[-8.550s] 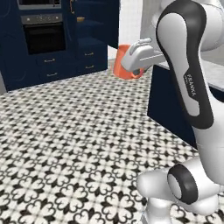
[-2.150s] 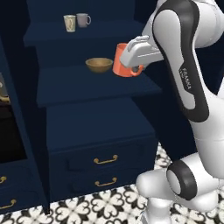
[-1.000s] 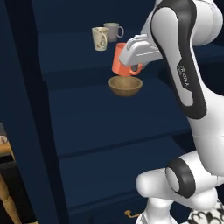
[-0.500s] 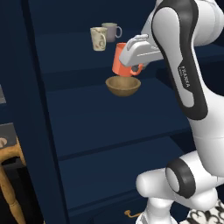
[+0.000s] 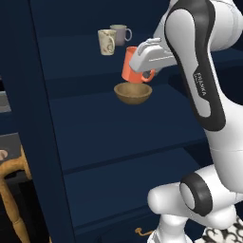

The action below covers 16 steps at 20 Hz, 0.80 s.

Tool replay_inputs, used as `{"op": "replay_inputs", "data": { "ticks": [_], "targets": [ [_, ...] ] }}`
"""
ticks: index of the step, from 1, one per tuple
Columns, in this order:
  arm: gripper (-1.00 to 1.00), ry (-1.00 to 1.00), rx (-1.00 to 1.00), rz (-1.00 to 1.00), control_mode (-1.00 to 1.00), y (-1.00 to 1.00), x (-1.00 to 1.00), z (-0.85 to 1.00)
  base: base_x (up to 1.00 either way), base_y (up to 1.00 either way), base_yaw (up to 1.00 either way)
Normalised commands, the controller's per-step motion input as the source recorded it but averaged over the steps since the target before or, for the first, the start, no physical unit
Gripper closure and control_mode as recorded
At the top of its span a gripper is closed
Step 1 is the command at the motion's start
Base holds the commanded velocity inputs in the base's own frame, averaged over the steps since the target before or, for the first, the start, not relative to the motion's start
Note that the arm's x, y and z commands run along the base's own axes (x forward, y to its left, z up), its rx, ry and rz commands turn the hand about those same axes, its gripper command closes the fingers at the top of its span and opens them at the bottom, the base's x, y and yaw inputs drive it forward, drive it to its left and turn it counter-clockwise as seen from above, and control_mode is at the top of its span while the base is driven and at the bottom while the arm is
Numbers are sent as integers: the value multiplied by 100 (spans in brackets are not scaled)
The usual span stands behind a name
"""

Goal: Gather all objects into one cabinet and sort the glasses and bowls to opposite sides.

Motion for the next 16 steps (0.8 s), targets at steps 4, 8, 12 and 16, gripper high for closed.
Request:
{"op": "replay_inputs", "data": {
  "ticks": [4, 8, 12, 16],
  "targets": [
    [100, -7, -2, 0, -100, 11, -12, 32, 0, 11, 0],
    [100, -5, -2, 0, -100, 26, -19, 97, 0, 0, 0],
    [100, -2, -3, -1, -100, 53, 5, 96, 0, 0, 0],
    [100, 0, -1, 0, -100, 55, 25, 40, 0, 0, 0]
  ]
}}
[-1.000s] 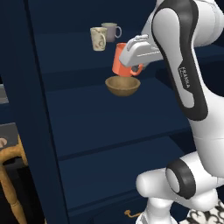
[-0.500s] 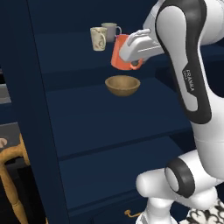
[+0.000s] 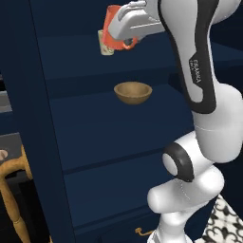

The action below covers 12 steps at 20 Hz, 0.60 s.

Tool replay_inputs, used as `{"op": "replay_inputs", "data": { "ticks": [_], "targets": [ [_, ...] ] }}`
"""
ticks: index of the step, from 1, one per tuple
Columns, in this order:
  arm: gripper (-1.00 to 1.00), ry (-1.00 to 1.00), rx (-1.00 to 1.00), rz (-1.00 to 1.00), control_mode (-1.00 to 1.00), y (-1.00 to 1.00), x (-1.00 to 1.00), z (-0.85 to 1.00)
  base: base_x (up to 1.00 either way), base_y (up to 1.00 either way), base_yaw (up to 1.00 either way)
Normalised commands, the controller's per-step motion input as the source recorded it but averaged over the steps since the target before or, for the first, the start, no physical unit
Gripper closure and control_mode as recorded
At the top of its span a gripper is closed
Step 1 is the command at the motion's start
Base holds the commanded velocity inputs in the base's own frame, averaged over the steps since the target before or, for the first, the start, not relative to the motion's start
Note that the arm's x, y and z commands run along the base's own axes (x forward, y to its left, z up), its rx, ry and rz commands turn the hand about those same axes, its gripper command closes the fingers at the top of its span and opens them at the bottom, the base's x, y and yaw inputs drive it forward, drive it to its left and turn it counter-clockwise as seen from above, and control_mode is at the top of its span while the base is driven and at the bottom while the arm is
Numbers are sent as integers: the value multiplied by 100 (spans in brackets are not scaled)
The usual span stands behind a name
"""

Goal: Gather all objects into one cabinet and sort the glasses and bowls to opposite sides.

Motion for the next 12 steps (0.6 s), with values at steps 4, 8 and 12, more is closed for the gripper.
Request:
{"op": "replay_inputs", "data": {
  "ticks": [4, 8, 12],
  "targets": [
    [100, 2, 0, 0, -100, 36, 4, -16, 0, 0, 0],
    [100, 0, 0, -3, -100, 44, 27, -22, 0, 0, 0],
    [100, 1, 0, -6, -100, 47, 59, -36, 0, 0, 0]
  ]
}}
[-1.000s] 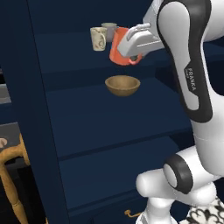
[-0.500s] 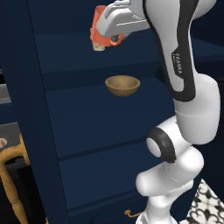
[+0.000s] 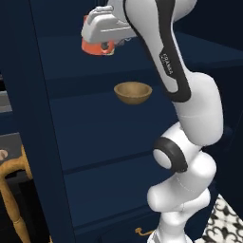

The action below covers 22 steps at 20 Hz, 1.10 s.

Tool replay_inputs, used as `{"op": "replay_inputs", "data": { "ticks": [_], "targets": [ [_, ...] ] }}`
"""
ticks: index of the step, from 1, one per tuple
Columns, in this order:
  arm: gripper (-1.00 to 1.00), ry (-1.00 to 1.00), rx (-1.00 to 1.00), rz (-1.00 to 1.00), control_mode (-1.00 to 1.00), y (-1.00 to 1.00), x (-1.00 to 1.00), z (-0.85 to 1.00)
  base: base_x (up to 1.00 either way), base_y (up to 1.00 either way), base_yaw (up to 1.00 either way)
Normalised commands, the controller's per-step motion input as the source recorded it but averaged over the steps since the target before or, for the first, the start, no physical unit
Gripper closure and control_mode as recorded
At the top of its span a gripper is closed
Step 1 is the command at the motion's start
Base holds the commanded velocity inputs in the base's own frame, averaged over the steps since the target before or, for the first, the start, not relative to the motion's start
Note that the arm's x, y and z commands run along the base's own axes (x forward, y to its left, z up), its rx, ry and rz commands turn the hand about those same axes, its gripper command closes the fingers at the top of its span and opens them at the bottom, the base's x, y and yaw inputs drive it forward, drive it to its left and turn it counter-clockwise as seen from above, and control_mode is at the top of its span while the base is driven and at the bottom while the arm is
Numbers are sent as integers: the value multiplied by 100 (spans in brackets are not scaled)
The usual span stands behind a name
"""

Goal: Gather all objects into one cabinet and sort the glasses and bowls to opposite sides.

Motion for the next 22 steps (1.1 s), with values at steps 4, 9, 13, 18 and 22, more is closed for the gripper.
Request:
{"op": "replay_inputs", "data": {
  "ticks": [4, 9, 13, 18, 22],
  "targets": [
    [100, 14, 0, -6, -100, 30, 60, -14, 0, 0, 0],
    [100, 24, 0, -10, -100, 18, 67, 0, 0, 0, 0],
    [100, 18, -6, -11, -100, 27, 49, 2, 0, 0, 0],
    [100, 7, -18, -17, -100, 50, 40, 17, 0, 0, 0],
    [100, 23, -12, -12, -100, 30, 54, 14, 0, 0, 0]
  ]
}}
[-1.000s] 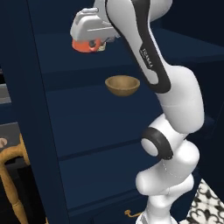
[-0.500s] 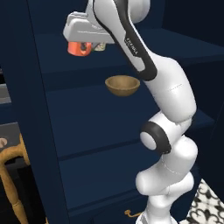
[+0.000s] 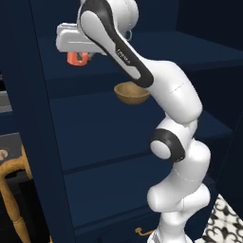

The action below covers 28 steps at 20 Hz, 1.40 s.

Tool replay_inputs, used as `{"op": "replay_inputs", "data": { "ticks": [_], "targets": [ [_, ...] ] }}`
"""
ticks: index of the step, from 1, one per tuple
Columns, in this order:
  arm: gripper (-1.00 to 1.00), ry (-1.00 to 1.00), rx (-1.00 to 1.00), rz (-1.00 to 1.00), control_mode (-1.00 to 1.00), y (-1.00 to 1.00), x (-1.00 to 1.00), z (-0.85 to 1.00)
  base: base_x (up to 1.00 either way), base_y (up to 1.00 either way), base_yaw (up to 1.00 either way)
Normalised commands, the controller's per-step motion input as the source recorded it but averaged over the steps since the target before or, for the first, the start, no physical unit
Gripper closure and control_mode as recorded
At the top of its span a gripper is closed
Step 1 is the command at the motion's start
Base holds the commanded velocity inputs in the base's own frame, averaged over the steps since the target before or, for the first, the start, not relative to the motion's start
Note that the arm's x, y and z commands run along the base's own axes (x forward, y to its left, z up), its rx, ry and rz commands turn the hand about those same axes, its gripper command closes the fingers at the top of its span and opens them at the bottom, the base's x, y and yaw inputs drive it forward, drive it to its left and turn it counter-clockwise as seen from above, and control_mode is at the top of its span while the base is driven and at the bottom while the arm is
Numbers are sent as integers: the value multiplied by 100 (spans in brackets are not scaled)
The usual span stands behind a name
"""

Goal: Gather all objects into one cabinet and sort the glasses and bowls to opposite sides.

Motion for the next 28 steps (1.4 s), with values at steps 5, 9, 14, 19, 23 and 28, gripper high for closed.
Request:
{"op": "replay_inputs", "data": {
  "ticks": [5, 9, 14, 19, 23, 28],
  "targets": [
    [100, 25, -7, -9, -100, 16, 84, 6, 0, 0, 0],
    [100, 27, -4, -5, -100, 27, 71, 10, 0, 0, 0],
    [-100, 18, -6, 0, -100, 23, 50, 0, 0, 0, 0],
    [-100, 15, -18, 0, -100, 13, 19, 21, 0, 0, 0],
    [-100, 11, -30, 0, -100, 11, 12, 36, 0, 0, 0],
    [-100, 8, -27, 0, -100, 17, 0, 63, 0, 0, 0]
  ]
}}
